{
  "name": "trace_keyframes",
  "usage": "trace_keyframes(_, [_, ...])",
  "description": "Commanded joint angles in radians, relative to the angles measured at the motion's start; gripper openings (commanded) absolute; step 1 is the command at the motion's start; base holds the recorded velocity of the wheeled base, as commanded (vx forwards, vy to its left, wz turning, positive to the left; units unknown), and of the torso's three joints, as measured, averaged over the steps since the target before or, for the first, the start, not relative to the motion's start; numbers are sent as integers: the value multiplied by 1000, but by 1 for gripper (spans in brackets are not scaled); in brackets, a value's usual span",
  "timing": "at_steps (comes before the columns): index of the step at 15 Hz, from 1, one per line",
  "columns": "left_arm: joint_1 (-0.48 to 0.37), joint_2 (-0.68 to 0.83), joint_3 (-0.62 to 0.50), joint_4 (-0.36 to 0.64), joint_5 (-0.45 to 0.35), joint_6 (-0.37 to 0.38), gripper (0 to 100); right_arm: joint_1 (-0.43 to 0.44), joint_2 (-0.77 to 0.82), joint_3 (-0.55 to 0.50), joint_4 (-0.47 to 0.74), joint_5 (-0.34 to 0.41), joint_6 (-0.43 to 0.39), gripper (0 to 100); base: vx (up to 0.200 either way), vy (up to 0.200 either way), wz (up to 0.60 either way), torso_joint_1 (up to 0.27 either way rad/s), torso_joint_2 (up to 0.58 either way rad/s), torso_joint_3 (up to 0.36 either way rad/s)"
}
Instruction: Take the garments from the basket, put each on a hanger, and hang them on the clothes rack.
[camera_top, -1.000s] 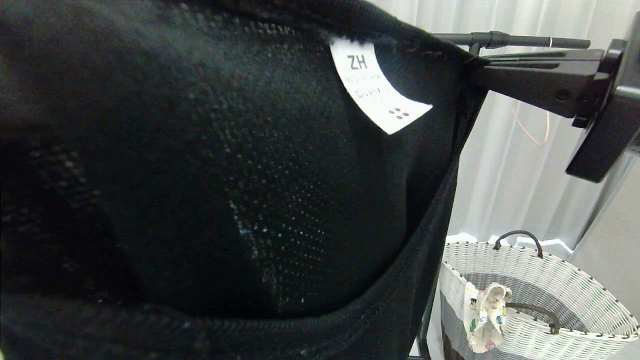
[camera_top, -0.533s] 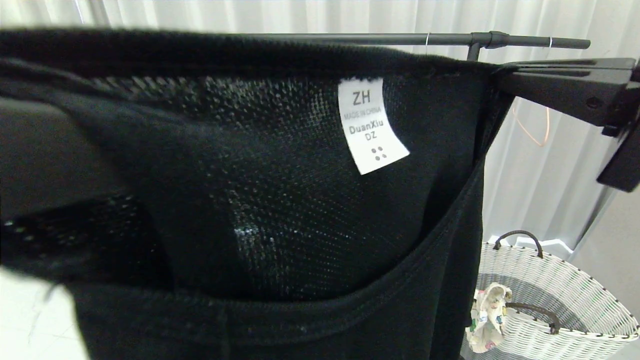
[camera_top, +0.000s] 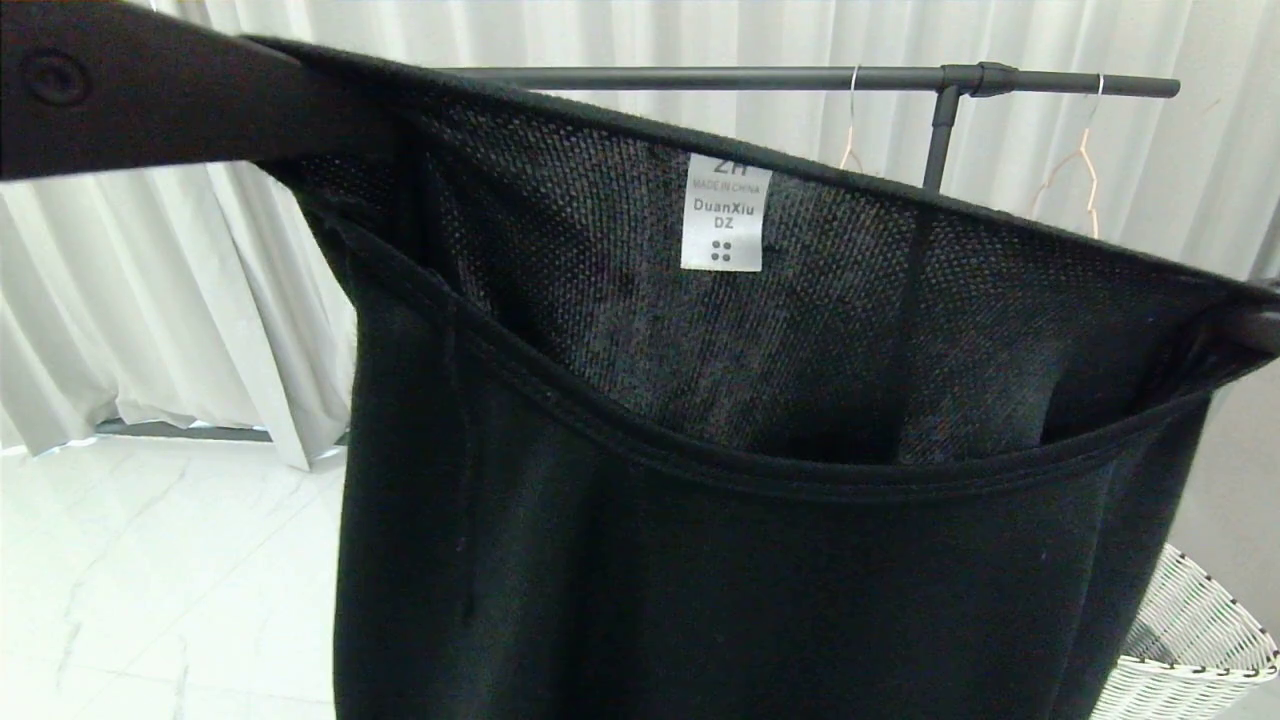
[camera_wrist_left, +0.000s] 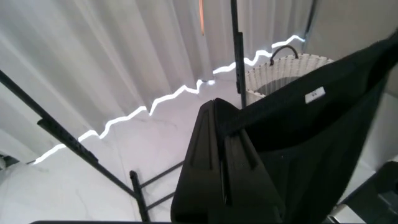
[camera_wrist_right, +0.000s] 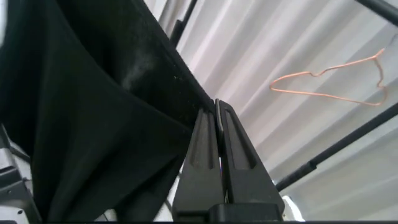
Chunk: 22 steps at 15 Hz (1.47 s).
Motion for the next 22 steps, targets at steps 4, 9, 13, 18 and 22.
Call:
trace_keyframes(4, [8,32,12,-2,1,0,0,5,-21,49,-65,-10,1,0,0,0,0,0,0,0])
trace_keyframes(9, [8,26,29,-2,3,0,0,4,-20,52,-74,-47,1,0,0,0,0,0,0,0])
trace_keyframes(13, [46,27,41,-2,63,0,0,4,-55,93,-75,-44,1,100,0,0,0,0,0,0])
trace_keyframes(18, [118,-82,190,0,142,3,0,-250,-176,197,-65,-180,2,100,0,0,0,0,0,0])
trace_keyframes(22, [207,-246,409,0,190,48,0,-730,-185,246,23,-188,-1,100,0,0,0,0,0,0])
